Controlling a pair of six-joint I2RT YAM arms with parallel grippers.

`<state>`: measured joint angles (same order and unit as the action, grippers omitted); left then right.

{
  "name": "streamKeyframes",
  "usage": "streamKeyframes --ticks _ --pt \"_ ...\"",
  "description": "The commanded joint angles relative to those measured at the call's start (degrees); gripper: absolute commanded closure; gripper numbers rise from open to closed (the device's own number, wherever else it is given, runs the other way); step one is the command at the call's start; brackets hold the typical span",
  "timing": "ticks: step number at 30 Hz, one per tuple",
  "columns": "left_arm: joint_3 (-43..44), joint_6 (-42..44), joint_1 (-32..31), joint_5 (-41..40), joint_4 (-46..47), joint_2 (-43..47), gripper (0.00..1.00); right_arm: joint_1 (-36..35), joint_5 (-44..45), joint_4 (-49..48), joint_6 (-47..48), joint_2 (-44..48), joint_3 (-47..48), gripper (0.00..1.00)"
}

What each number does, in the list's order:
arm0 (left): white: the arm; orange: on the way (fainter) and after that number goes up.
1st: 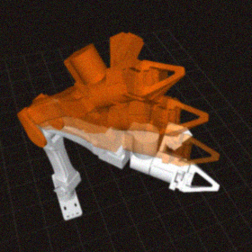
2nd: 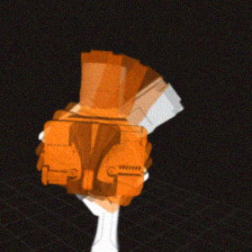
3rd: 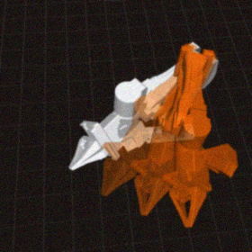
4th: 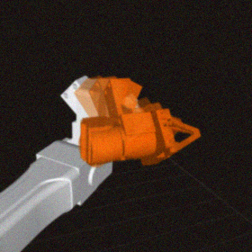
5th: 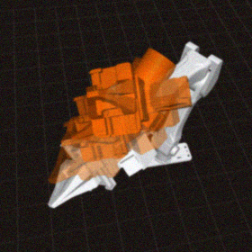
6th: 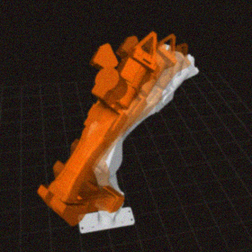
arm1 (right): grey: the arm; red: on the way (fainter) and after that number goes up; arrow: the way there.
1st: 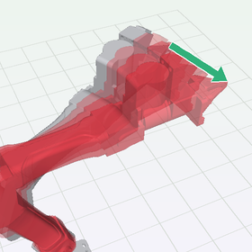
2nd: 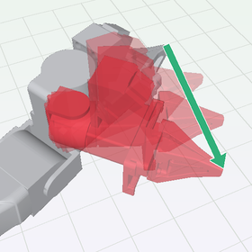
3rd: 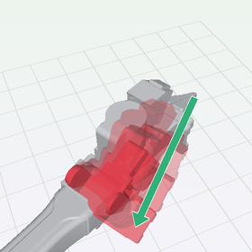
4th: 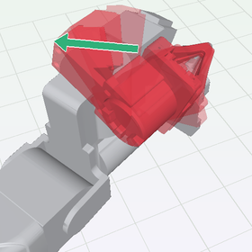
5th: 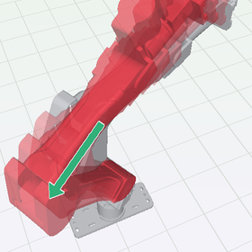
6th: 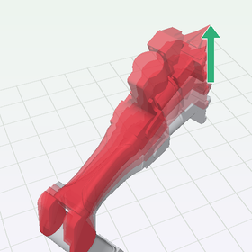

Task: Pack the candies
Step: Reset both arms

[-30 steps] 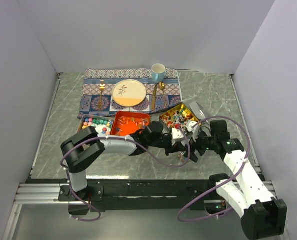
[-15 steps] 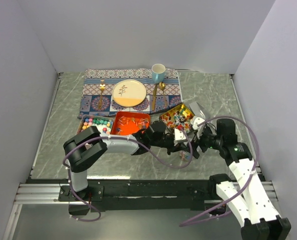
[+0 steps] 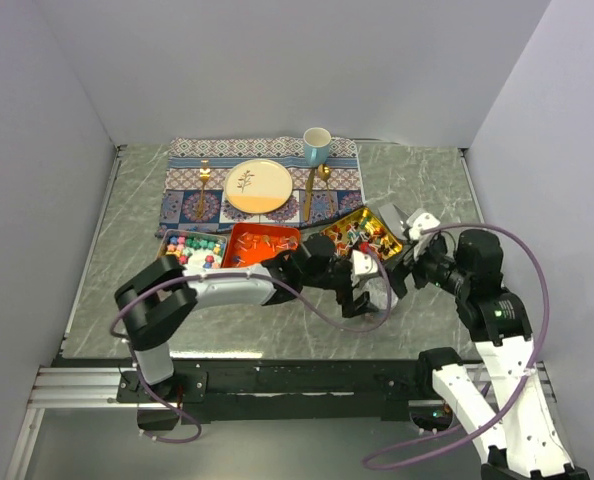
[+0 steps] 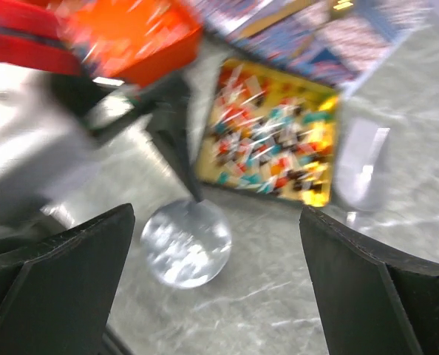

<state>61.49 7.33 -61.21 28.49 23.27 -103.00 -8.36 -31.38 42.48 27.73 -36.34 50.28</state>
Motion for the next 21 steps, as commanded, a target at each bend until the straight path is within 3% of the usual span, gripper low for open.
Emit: streamKeyframes --ticks 1,5,9,11,14,15,19,21 --pt "4.68 0.40 0.74 -1.68 -2.87 9.38 0.04 0.54 13.75 -11.26 -13.63 -0.66 3.86 0.00" --pt "6.35 -0.73 3.98 -3.17 -8.66 12.03 0.04 0.80 25.29 -17.68 -23.05 -5.22 7.36 0.00" --pt "7.41 -6.96 15.37 -7.29 -13.68 16.67 0.04 0.89 31.28 -19.02 -27.54 -10.67 9.83 0.00" --pt "8.81 -9.61 20.40 -10.63 -16.23 18.35 0.04 0.89 39.50 -16.22 -31.05 -12.96 12.80 0.00" --pt "12.41 -9.01 29.46 -20.37 -19.83 19.59 0.04 0.89 46.73 -12.26 -33.62 -17.09 17.03 0.00" --pt "13.90 -8.48 32.88 -28.24 -21.06 18.98 0.04 0.89 47.63 -11.98 -33.09 -18.06 17.74 0.00" --pt "17.78 -7.95 38.35 -46.97 -23.18 17.83 0.04 0.89 49.83 -11.54 -33.09 -18.24 20.11 0.00" --pt "15.16 -5.51 40.19 -50.71 -19.59 20.10 0.04 0.98 48.70 -10.93 -32.48 -18.07 20.03 0.00"
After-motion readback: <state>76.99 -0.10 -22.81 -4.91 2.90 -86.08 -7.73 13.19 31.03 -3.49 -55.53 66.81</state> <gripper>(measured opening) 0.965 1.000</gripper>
